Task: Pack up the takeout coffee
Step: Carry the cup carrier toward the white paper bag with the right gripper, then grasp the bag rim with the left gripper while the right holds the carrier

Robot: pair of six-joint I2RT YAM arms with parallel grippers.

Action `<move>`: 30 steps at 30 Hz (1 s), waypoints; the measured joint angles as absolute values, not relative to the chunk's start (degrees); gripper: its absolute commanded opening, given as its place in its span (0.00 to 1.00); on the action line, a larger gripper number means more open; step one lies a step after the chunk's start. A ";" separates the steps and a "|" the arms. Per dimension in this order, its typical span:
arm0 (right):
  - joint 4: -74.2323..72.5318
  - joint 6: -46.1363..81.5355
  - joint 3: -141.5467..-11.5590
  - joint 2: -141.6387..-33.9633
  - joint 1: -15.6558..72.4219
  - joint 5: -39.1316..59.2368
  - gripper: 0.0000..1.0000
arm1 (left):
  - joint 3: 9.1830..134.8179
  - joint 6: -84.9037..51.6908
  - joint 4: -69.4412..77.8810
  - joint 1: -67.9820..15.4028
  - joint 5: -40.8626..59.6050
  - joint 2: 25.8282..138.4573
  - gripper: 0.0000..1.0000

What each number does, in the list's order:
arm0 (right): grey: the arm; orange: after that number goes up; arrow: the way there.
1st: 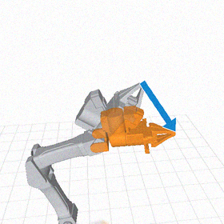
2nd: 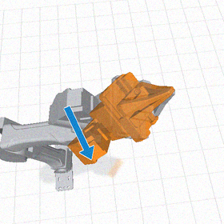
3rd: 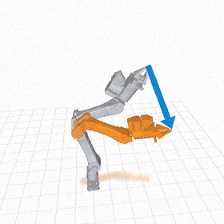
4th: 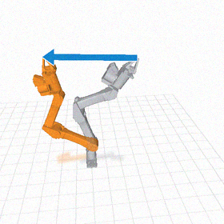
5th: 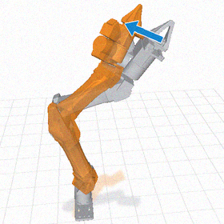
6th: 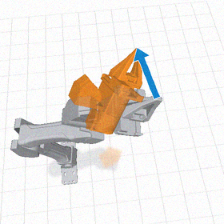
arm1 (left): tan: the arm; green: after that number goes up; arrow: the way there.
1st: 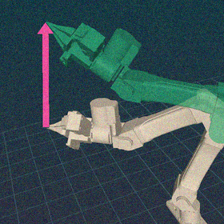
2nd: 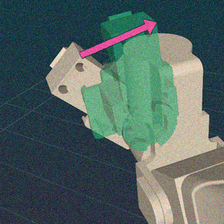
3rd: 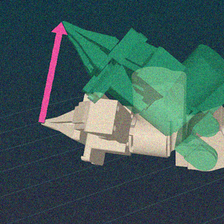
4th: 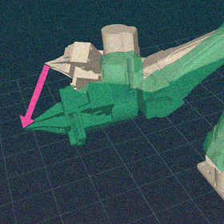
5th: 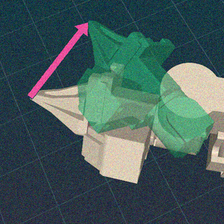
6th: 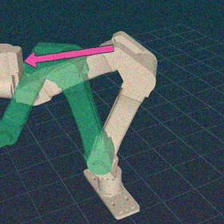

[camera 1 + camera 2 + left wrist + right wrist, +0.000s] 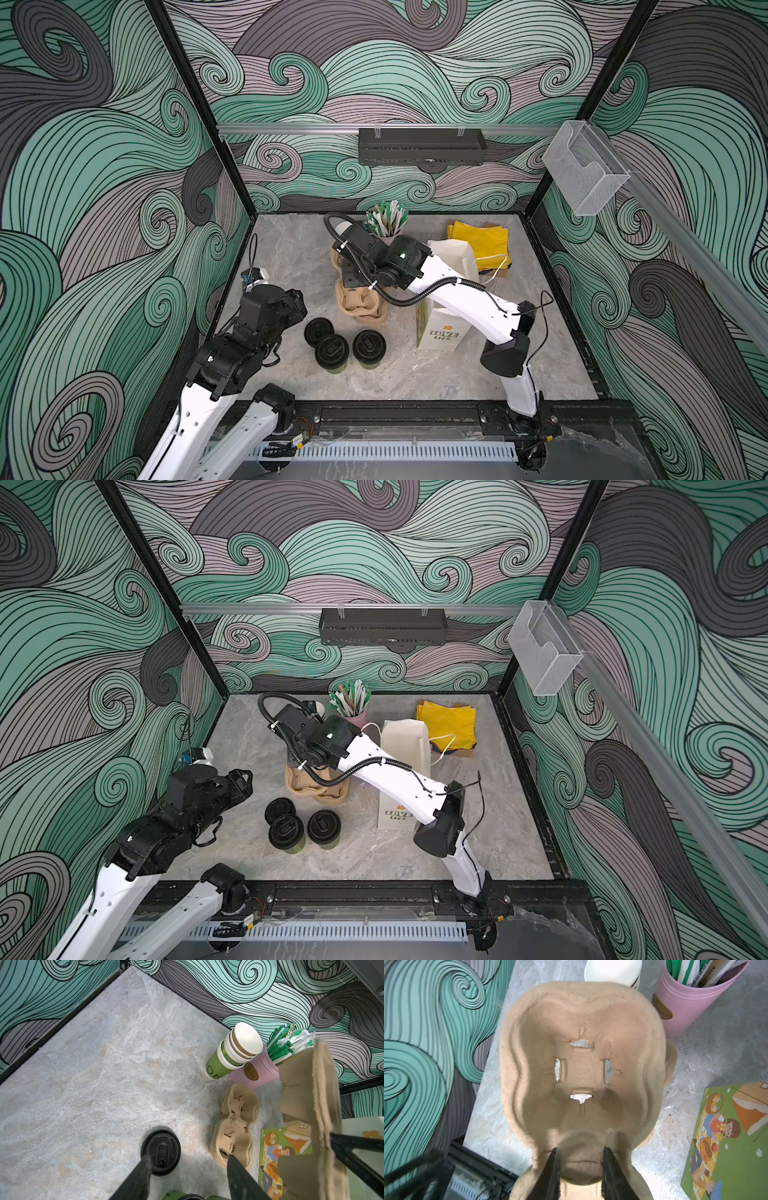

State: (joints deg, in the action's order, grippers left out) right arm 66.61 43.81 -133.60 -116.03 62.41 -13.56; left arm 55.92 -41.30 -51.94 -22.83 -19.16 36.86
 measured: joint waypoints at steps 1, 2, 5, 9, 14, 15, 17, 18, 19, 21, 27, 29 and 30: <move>66.63 43.09 -132.11 -114.30 62.57 -12.67 0.26 | 56.71 -40.64 -51.94 -22.83 -19.51 36.97 0.61; 66.65 42.39 -130.76 -112.86 62.76 -11.90 0.26 | 57.45 -40.03 -51.88 -22.83 -19.81 37.10 0.61; 66.89 40.75 -125.38 -107.66 63.42 -9.80 0.26 | 59.59 -38.33 -51.57 -22.83 -20.60 37.85 0.61; 67.29 39.81 -115.94 -99.63 64.31 -7.75 0.26 | 60.29 -36.80 -50.17 -22.83 -20.91 39.29 0.61; 67.20 39.59 -106.10 -89.86 65.36 -5.54 0.26 | 59.99 -36.42 -46.35 -22.83 -18.13 42.02 0.62; 66.83 39.53 -104.18 -87.74 65.43 -4.75 0.26 | 59.70 -36.36 -44.64 -22.83 -15.90 42.72 0.62; 66.59 39.40 -101.21 -84.01 65.54 -3.51 0.26 | 59.37 -36.16 -41.56 -22.83 -11.31 44.40 0.62; 66.61 39.38 -99.88 -82.13 65.58 -2.94 0.27 | 59.37 -36.07 -39.99 -22.83 -8.78 45.63 0.62; 66.61 39.38 -98.78 -80.25 65.58 -2.61 0.27 | 59.53 -35.94 -38.59 -22.83 -6.28 46.96 0.64; 66.59 39.38 -97.01 -76.93 65.58 -2.39 0.27 | 60.25 -35.53 -36.36 -22.83 -1.37 49.93 0.67; 67.00 39.38 -94.78 -68.18 65.56 -2.46 0.28 | 63.72 -34.63 -29.76 -22.83 12.08 58.19 0.70; 67.02 39.40 -94.72 -66.08 65.56 -2.50 0.28 | 65.32 -34.50 -28.18 -22.83 14.90 59.75 0.70; 67.05 39.40 -94.67 -65.17 65.56 -2.52 0.27 | 66.17 -34.50 -27.20 -22.83 16.25 60.49 0.70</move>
